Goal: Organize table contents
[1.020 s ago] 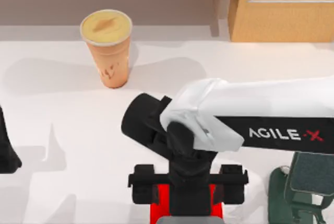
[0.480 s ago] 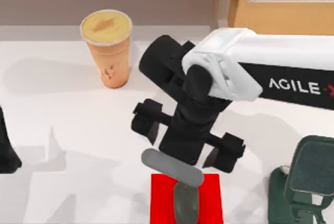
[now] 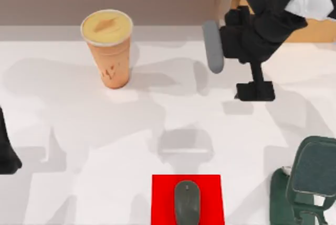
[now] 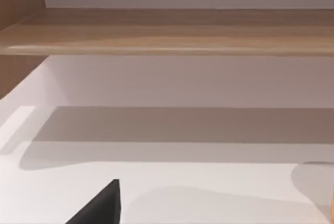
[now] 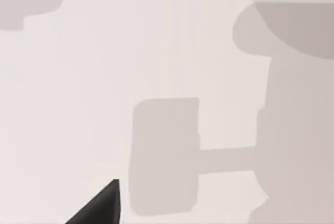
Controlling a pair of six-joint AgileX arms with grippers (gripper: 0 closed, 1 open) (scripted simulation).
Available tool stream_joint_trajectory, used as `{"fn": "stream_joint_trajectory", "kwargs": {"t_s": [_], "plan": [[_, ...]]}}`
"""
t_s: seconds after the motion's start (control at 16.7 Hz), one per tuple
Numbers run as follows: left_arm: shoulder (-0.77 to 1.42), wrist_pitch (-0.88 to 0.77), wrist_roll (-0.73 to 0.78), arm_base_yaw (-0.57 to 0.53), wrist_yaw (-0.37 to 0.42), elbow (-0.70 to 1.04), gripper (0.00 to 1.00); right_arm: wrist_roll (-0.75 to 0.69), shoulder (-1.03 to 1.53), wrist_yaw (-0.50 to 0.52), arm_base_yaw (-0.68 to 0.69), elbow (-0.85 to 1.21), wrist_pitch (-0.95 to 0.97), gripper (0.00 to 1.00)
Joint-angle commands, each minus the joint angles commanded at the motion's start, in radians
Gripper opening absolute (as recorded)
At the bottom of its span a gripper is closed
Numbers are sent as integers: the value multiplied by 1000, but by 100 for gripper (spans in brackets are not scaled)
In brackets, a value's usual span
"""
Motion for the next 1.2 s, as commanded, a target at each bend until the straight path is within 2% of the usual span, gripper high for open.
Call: {"fn": "stream_joint_trajectory", "kwargs": {"t_s": [0.36, 0.6, 0.84, 1.2], "plan": [[0, 0, 0, 0, 0, 0, 100, 633, 37, 31, -329, 53, -109, 100], [0, 0, 0, 0, 0, 0, 100, 938, 52, 70, -498, 50, -200, 100], [0, 0, 0, 0, 0, 0, 100, 1082, 62, 97, -588, 42, -260, 100], [0, 0, 0, 0, 0, 0, 100, 1090, 59, 98, -591, 43, -263, 100]]}}
